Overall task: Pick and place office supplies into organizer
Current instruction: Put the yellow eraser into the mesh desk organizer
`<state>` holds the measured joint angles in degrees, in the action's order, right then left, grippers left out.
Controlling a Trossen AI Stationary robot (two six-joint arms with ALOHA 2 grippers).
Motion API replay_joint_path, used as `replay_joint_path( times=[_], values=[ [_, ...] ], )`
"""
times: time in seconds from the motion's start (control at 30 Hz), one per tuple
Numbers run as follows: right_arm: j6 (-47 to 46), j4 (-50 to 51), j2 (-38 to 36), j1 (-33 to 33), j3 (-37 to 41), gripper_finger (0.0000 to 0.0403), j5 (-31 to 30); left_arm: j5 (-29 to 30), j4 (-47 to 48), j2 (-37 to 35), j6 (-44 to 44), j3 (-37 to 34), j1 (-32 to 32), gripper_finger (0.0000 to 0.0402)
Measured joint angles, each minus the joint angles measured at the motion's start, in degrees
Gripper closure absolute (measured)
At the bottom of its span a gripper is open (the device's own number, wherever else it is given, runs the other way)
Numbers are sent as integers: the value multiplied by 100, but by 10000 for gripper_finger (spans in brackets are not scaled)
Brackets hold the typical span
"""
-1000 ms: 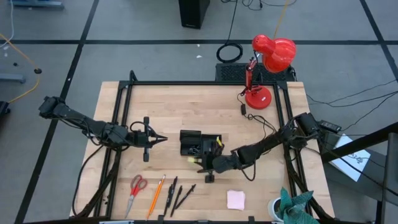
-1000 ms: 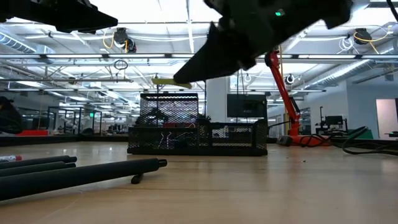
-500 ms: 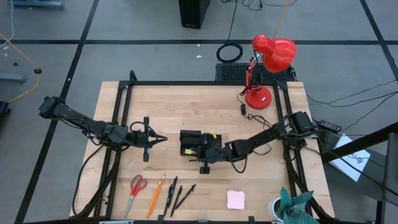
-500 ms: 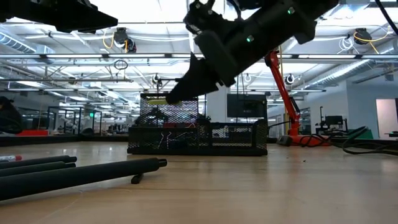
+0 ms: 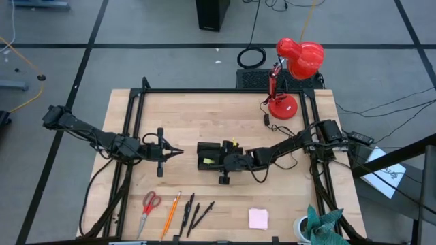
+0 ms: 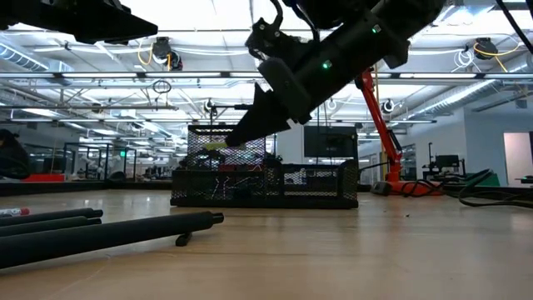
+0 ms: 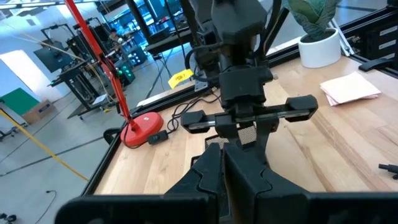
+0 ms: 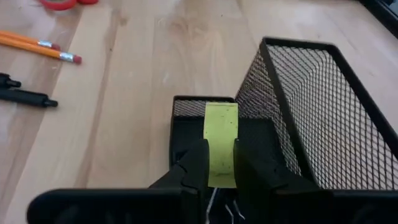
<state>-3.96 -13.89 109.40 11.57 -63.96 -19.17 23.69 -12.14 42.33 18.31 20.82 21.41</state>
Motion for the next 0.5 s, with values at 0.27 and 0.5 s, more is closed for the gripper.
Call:
replay_joint_path(
  times=[0.27,0.5],
  values=[
    [10,-231,33,-60,96,348,148,38,9,0,-2,0,0,376],
    [27,-428,375,-70,96,348,164,41,11,0,-2,0,0,376]
  ],
)
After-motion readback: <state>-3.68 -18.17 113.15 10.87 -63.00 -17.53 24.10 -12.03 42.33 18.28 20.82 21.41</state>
